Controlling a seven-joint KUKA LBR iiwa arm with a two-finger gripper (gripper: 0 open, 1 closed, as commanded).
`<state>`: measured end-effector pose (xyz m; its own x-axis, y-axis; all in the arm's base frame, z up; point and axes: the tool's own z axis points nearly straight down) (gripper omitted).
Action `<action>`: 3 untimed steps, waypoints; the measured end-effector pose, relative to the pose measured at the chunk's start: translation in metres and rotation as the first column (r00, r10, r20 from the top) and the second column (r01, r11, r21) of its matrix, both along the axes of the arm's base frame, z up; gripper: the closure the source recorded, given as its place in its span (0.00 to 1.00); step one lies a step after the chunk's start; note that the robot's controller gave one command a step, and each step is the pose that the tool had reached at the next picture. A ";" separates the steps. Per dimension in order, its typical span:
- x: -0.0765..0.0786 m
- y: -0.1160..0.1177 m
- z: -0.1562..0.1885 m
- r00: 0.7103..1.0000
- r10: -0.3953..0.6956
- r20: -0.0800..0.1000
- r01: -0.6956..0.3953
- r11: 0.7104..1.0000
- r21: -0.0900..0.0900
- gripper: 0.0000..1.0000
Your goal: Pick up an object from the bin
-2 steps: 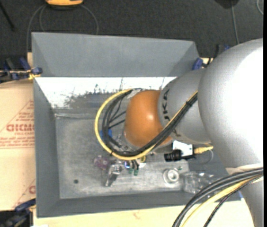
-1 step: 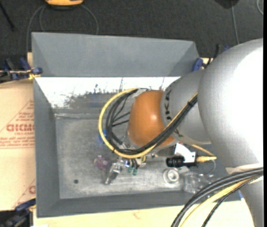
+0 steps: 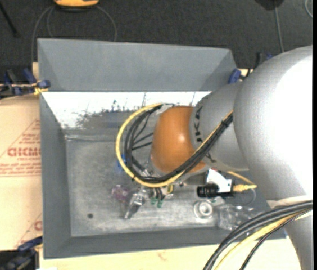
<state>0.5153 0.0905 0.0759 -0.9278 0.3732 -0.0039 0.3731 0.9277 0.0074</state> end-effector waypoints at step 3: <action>0.004 0.000 0.012 1.000 -0.002 -0.003 0.002 1.000 -0.003 1.00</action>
Offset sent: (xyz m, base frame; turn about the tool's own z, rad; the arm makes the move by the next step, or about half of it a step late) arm 0.0000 0.0000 0.0000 0.0000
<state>0.5193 0.0906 0.0879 -0.9270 0.3750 -0.0023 0.3750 0.9270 0.0040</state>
